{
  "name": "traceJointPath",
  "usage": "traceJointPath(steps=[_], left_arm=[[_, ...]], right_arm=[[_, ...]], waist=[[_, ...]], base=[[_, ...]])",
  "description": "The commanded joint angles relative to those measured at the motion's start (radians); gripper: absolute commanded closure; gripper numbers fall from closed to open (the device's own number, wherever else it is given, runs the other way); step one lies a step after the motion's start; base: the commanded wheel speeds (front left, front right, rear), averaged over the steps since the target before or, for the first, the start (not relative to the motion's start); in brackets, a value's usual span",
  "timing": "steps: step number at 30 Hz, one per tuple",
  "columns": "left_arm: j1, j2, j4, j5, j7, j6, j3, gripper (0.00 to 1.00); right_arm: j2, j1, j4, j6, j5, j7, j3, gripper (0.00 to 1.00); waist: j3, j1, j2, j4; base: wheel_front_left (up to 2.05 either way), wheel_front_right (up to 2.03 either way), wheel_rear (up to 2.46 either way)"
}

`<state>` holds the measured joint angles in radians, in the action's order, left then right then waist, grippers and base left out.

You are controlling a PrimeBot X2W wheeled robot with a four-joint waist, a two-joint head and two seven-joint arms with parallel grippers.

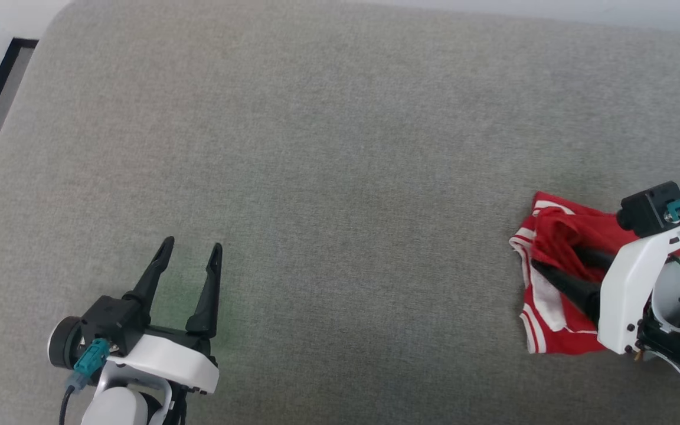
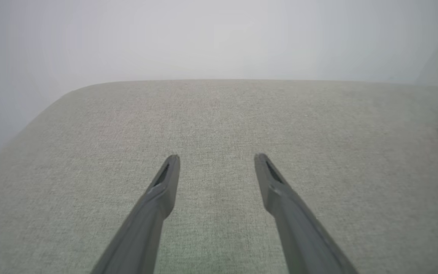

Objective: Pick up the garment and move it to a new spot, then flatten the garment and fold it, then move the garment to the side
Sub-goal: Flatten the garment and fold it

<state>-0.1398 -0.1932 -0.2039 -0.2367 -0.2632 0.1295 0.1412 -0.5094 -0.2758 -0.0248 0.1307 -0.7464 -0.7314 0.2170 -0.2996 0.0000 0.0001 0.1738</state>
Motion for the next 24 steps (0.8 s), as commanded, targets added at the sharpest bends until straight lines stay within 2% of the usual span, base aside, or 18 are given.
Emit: traceJointPath(steps=[1,9,15,19,24], left_arm=[[0.000,-0.002,0.004,-0.007,-0.002,0.001,0.001,0.00],[0.029,-0.019,0.012,-0.021,-0.002,0.001,0.001,0.00],[0.045,-0.017,-0.002,-0.036,-0.002,0.001,0.015,0.00],[0.039,-0.005,-0.012,-0.053,-0.001,0.001,0.018,0.00],[0.047,0.020,-0.036,-0.092,-0.002,0.001,-0.004,0.00]], right_arm=[[-0.001,-0.006,0.000,0.000,-0.004,0.011,-0.003,0.00],[-0.018,0.015,-0.051,0.000,-0.035,0.040,-0.062,0.00],[-0.007,0.034,-0.019,0.000,-0.056,0.119,-0.130,0.00],[-0.004,0.037,0.049,0.000,-0.058,0.250,-0.145,0.00],[0.003,0.030,0.185,0.000,0.038,0.515,-0.165,0.00]], waist=[[0.012,0.0000,-0.0001,-0.011],[0.065,0.0000,-0.0001,-0.065],[0.093,0.0000,-0.0001,-0.103],[0.111,0.0000,-0.0001,-0.125],[0.140,0.0000,-0.0001,-0.150]], base=[[0.00,0.00,0.00],[0.00,0.00,0.00],[0.00,0.00,0.00],[0.00,0.00,0.00],[0.00,0.00,0.00]])
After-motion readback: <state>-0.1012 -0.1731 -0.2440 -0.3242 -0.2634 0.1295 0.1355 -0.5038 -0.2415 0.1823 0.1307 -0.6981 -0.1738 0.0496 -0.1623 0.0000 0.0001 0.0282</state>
